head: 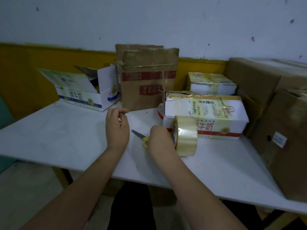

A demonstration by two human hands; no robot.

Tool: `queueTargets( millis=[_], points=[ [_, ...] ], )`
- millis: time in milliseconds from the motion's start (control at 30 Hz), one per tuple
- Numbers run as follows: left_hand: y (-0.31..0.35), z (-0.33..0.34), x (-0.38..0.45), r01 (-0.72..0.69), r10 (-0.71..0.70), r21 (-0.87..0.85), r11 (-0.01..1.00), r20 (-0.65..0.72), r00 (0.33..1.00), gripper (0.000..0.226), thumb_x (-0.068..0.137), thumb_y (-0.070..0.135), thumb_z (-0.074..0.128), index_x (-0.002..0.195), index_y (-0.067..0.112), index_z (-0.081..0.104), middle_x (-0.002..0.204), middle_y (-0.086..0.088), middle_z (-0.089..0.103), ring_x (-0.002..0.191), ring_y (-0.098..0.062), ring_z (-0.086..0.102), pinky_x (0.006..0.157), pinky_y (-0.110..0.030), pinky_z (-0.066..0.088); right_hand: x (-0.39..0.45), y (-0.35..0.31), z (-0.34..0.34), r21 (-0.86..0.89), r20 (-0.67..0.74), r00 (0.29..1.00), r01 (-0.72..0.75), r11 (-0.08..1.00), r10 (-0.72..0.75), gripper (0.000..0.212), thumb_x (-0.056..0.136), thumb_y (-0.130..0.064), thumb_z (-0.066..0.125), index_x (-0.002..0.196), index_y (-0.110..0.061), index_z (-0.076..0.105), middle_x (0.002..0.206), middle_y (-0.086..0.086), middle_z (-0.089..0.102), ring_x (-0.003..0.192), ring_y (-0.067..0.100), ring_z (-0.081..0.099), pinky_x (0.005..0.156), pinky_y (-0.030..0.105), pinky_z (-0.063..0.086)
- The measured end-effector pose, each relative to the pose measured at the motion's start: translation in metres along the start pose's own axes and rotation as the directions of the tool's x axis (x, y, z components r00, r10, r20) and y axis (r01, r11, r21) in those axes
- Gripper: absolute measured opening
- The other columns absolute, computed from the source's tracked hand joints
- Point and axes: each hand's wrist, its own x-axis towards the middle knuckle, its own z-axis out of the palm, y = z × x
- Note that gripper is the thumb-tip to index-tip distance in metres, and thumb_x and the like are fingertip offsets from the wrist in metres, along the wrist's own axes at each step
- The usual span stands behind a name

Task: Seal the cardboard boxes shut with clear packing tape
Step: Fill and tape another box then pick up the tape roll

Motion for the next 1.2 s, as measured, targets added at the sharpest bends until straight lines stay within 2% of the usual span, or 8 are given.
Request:
queueTargets(
  millis=[167,267,400,500,600,733,1033,1200],
  points=[
    [0.036,-0.010,-0.017,0.372,-0.446,-0.352,0.859,-0.158,0.881,0.016,0.101,0.011,0.043,0.099,0.018,0.056,0.092,-0.009,0.062,0.074,-0.011,0.065,0.090,-0.050,0.055,-0.066,0.015,-0.071,0.210,-0.282,0.959,0.063,0.976,-0.002,0.023,0.096,-0.026,0.059,0.078,-0.011,0.057,0.074,0.006,0.064,0.068,0.019,0.065,0.056,0.027,0.049],
    [0.091,0.002,-0.048,0.563,-0.554,-0.420,0.712,0.157,0.818,0.003,0.103,0.023,0.052,0.101,0.021,0.052,0.087,-0.003,0.061,0.075,-0.010,0.066,0.090,-0.045,0.058,-0.075,0.049,-0.133,0.396,-0.459,0.889,0.188,0.899,0.016,0.015,0.092,-0.032,0.066,0.085,-0.018,0.064,0.067,-0.002,0.070,0.052,0.006,0.066,0.055,0.024,0.054],
    [0.137,0.040,-0.060,0.789,-0.604,-0.259,0.557,0.527,0.599,0.049,0.094,0.050,0.062,0.126,0.020,0.039,0.112,-0.005,0.061,0.096,-0.020,0.063,0.087,-0.041,0.055,0.008,0.099,-0.134,0.332,-0.571,0.819,0.172,0.927,0.053,0.024,0.089,-0.042,0.071,0.090,-0.018,0.074,0.077,-0.004,0.072,0.066,0.009,0.065,0.054,0.021,0.044],
    [0.146,0.057,-0.054,0.835,-0.623,-0.157,0.528,0.597,0.506,0.064,0.086,0.054,0.067,0.127,0.019,0.032,0.108,0.000,0.054,0.087,-0.013,0.054,0.079,-0.032,0.046,0.067,0.127,-0.096,0.389,-0.416,0.908,0.121,0.913,0.056,0.021,0.090,-0.037,0.070,0.090,-0.017,0.075,0.082,-0.003,0.071,0.075,0.010,0.062,0.059,0.022,0.038],
    [0.142,0.068,-0.045,0.871,-0.613,-0.127,0.475,0.662,0.431,0.087,0.060,0.056,0.075,0.127,0.018,0.036,0.112,-0.011,0.068,0.091,-0.031,0.072,0.084,-0.050,0.060,0.089,0.139,-0.068,0.411,-0.394,0.918,0.130,0.902,0.047,0.020,0.091,-0.035,0.069,0.084,-0.016,0.072,0.077,-0.004,0.066,0.068,0.007,0.055,0.058,0.025,0.037],
    [0.143,0.068,-0.037,0.894,-0.572,-0.111,0.434,0.732,0.369,0.057,0.087,0.033,0.069,0.134,0.014,0.043,0.108,-0.022,0.072,0.076,-0.038,0.076,0.055,-0.042,0.060,0.099,0.142,-0.056,0.444,-0.379,0.924,0.136,0.886,0.048,0.029,0.090,-0.043,0.069,0.076,-0.018,0.067,0.065,-0.006,0.060,0.061,0.007,0.051,0.051,0.024,0.034],
    [0.156,0.065,-0.041,0.883,-0.556,0.005,0.469,0.778,0.291,0.028,0.101,0.024,0.048,0.122,0.010,0.060,0.087,-0.020,0.077,0.066,-0.029,0.074,0.052,-0.030,0.057,0.111,0.148,-0.048,0.393,-0.410,0.912,0.179,0.902,-0.002,0.039,0.090,-0.053,0.063,0.068,-0.022,0.054,0.060,-0.004,0.053,0.060,0.015,0.052,0.050,0.032,0.033],
    [0.164,0.064,-0.041,0.928,-0.568,-0.022,0.372,0.785,0.247,0.026,0.103,0.021,0.051,0.121,0.005,0.061,0.091,-0.022,0.076,0.060,-0.030,0.073,0.046,-0.030,0.055,0.113,0.146,-0.046,0.351,-0.413,0.910,0.119,0.929,0.039,0.038,0.091,-0.052,0.061,0.066,-0.027,0.048,0.062,-0.007,0.051,0.062,0.014,0.050,0.049,0.030,0.027]
  ],
)
